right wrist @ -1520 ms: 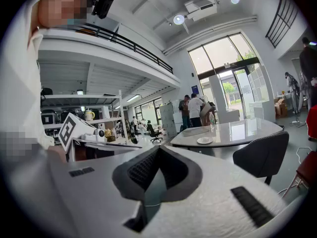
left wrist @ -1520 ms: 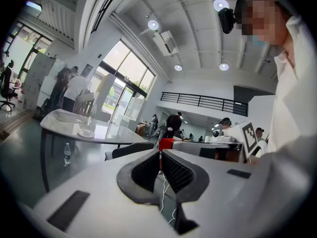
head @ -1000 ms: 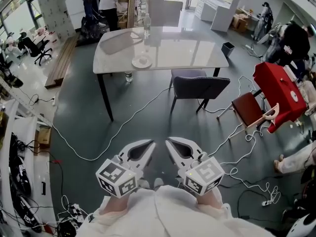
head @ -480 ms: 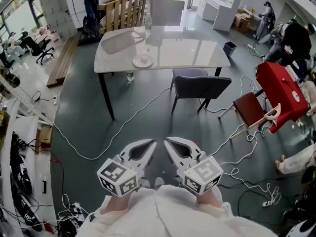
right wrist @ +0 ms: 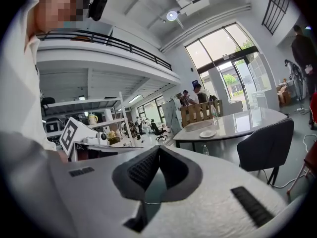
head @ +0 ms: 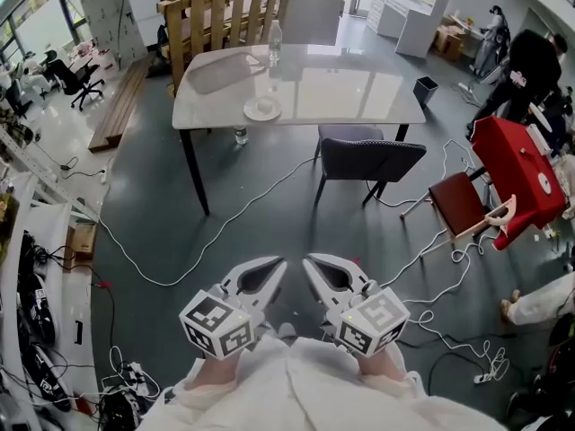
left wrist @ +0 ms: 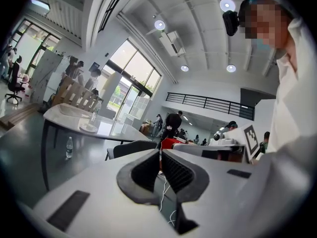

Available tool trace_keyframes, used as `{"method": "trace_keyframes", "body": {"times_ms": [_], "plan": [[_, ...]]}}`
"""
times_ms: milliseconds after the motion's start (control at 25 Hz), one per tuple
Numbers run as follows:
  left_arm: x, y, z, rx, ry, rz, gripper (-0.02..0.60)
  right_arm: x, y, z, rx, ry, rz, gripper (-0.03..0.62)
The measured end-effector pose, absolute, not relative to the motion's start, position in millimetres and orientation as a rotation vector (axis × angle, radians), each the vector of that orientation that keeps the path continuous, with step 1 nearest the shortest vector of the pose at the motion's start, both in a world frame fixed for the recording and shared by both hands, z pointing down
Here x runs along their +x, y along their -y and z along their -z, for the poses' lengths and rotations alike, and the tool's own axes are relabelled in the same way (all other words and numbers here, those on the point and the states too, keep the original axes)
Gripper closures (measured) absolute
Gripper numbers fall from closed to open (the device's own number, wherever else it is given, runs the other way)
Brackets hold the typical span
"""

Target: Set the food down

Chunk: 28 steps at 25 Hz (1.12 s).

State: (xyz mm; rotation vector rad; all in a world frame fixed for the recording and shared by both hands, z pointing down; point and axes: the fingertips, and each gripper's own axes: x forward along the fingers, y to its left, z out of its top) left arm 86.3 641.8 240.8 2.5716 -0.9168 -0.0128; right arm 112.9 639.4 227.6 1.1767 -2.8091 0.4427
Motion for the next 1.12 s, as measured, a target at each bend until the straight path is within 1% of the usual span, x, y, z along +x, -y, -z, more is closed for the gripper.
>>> {"method": "trace_keyframes", "body": {"times_ms": [200,400,640,920,1120], "plan": [[96.1,-635.5,-255.8,2.536,0.908,-0.020,0.558,128.4,-626.9,-241.5,1.207,2.778,-0.506,0.592],[90.3,-587.1,-260.5,2.532,0.924,-0.019,0.558,130.5,-583.7,-247.6,1.230,2.769,-0.520,0.592],[58.1,-498.5,-269.6,2.518,0.906,-0.017,0.558,101.1,-496.9,-258.3,1.230,2.746,-0.509,0.592],[18.1,-382.4,-253.8,2.531,0.887,-0.013,0.558,69.2,-373.0,-238.5,1.300,2.729,-0.477,0.592],[8.2,-339.2,-260.4,2.524,0.830,-0.028,0.558,55.0,-335.6,-243.2,1.331,2.694,-0.512,0.592]]}}
